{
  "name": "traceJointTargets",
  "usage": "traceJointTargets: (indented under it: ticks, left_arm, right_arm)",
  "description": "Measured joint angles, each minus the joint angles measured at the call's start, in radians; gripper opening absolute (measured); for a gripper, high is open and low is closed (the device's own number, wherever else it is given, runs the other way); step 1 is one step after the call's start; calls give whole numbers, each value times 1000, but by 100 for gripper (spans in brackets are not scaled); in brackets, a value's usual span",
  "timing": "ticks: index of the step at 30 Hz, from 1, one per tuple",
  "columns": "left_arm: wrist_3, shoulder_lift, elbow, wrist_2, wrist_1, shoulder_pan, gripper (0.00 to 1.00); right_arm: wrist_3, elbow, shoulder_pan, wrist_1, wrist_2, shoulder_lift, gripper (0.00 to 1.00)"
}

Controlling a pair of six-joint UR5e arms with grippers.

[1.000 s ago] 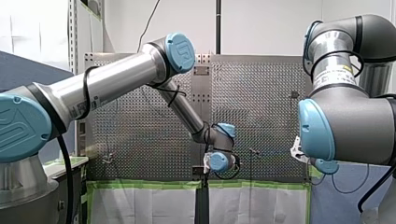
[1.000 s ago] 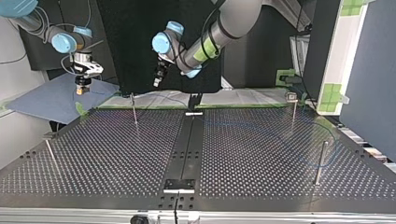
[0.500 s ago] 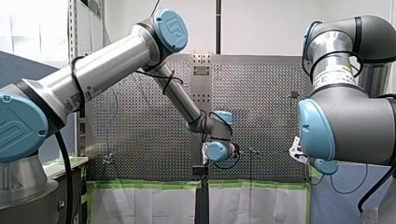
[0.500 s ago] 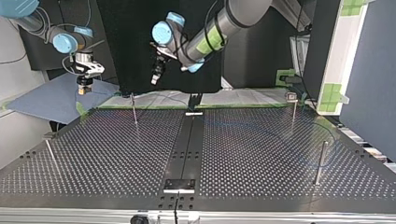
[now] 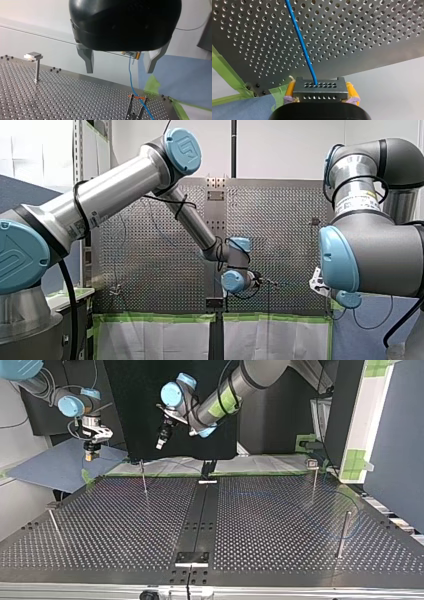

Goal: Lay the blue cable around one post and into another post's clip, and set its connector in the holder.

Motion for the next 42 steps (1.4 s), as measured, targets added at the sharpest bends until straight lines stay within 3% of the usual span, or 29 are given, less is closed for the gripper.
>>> traceJointTargets:
  ticks: [6, 21, 42]
  left_arm:
    - [-22, -12, 46, -12, -32, -8, 98]
    - [-28, -80, 56, -66, -83, -8, 98]
    - [-7, -85, 57, -113, -101, -1, 98]
  right_arm:
    - [6, 0, 1, -1, 0, 1, 0]
    - [17, 0, 4, -3, 0, 3, 0]
    - [17, 0, 9, -5, 0, 5, 0]
